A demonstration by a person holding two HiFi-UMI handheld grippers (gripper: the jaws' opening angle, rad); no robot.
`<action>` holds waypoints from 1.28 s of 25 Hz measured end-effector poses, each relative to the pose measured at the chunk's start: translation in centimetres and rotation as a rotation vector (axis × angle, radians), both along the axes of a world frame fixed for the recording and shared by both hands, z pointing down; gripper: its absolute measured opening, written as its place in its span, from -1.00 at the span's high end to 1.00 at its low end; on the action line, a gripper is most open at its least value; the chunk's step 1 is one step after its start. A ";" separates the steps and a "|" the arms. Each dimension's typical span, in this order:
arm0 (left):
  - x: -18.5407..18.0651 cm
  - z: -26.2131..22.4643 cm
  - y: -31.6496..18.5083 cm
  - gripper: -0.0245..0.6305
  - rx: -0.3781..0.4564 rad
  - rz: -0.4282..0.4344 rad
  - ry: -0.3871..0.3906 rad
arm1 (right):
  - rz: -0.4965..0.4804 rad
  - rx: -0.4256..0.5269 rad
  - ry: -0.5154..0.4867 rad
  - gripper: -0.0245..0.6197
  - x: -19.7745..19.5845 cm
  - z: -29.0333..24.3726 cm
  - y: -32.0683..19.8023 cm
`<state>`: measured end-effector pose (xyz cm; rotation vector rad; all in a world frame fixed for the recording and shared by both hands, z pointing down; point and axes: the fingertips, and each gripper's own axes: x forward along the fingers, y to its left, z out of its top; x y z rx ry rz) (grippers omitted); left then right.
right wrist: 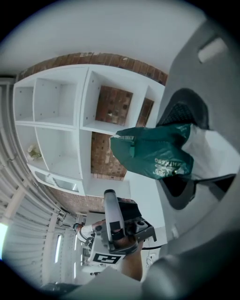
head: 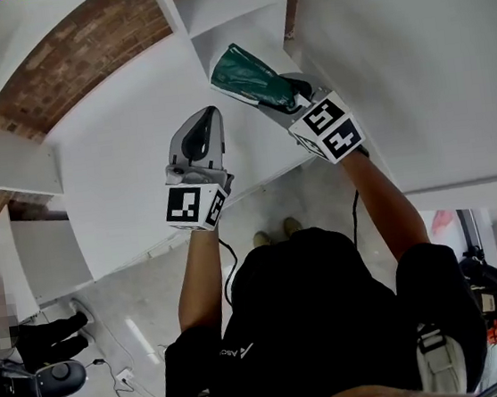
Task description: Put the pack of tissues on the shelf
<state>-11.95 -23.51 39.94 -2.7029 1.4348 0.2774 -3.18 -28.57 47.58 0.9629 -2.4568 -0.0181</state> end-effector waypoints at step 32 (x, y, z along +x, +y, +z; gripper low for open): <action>5.4 -18.7 -0.6 0.93 0.184 0.117 0.020 | -0.045 0.197 -0.227 0.12 6.1 -34.4 -2.6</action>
